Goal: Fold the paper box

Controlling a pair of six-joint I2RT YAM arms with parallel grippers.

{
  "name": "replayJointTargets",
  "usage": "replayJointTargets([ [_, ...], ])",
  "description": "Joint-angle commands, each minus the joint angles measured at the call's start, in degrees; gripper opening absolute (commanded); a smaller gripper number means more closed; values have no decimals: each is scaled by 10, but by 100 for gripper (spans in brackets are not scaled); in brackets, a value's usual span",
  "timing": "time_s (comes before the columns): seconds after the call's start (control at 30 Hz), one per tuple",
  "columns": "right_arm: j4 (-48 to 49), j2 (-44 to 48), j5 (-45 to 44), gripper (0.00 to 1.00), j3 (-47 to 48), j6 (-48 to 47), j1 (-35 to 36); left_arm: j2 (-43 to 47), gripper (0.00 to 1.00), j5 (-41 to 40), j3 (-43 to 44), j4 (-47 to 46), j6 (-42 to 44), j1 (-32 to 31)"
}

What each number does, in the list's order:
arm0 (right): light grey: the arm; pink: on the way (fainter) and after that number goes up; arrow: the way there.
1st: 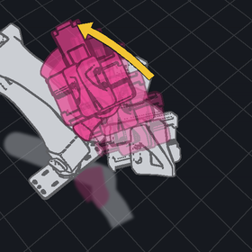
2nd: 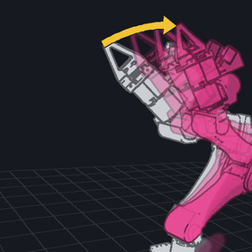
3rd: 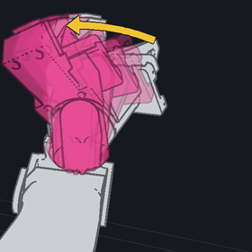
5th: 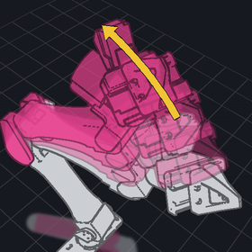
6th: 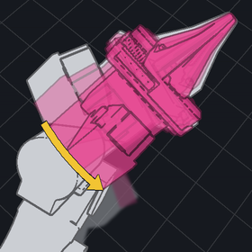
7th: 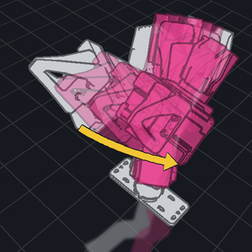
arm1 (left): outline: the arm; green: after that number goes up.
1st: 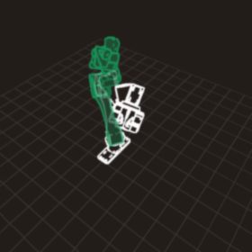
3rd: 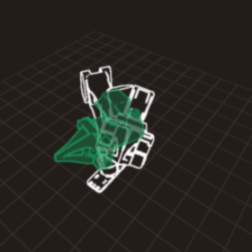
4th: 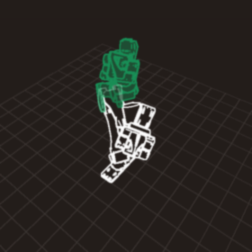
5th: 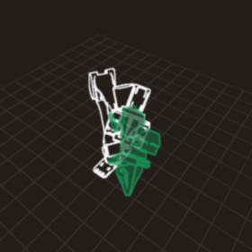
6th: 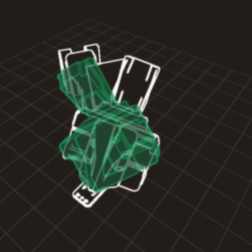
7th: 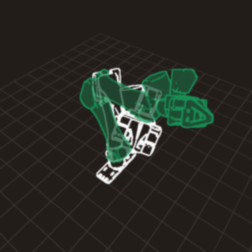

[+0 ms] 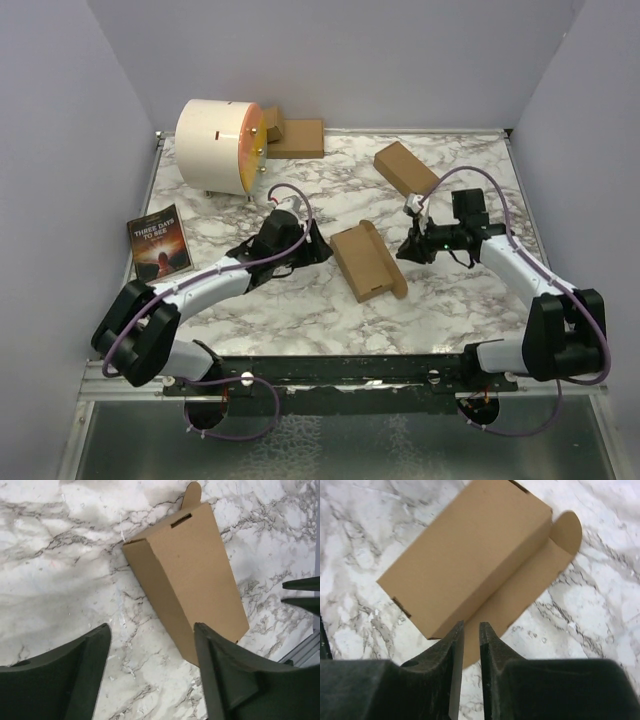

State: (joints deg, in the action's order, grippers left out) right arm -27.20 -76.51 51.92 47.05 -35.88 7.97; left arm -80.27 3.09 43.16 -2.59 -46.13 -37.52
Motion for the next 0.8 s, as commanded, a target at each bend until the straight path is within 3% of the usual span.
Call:
replayJointTargets([
  [0.0, 24, -27, -99, 14, -8, -20, 0, 40, 60, -22, -58, -22, -24, -1],
  [0.13, -1, -62, -101, 7, -1, -44, 8, 25, 36, -33, -53, 3, -12, -1],
  [0.17, -3, -67, -102, 6, -1, -50, 15, 15, 33, -32, -47, 6, -7, -1],
  [0.77, -66, -92, -44, 4, -6, -136, 179, -229, 33, 9, 166, 50, 102, 0],
])
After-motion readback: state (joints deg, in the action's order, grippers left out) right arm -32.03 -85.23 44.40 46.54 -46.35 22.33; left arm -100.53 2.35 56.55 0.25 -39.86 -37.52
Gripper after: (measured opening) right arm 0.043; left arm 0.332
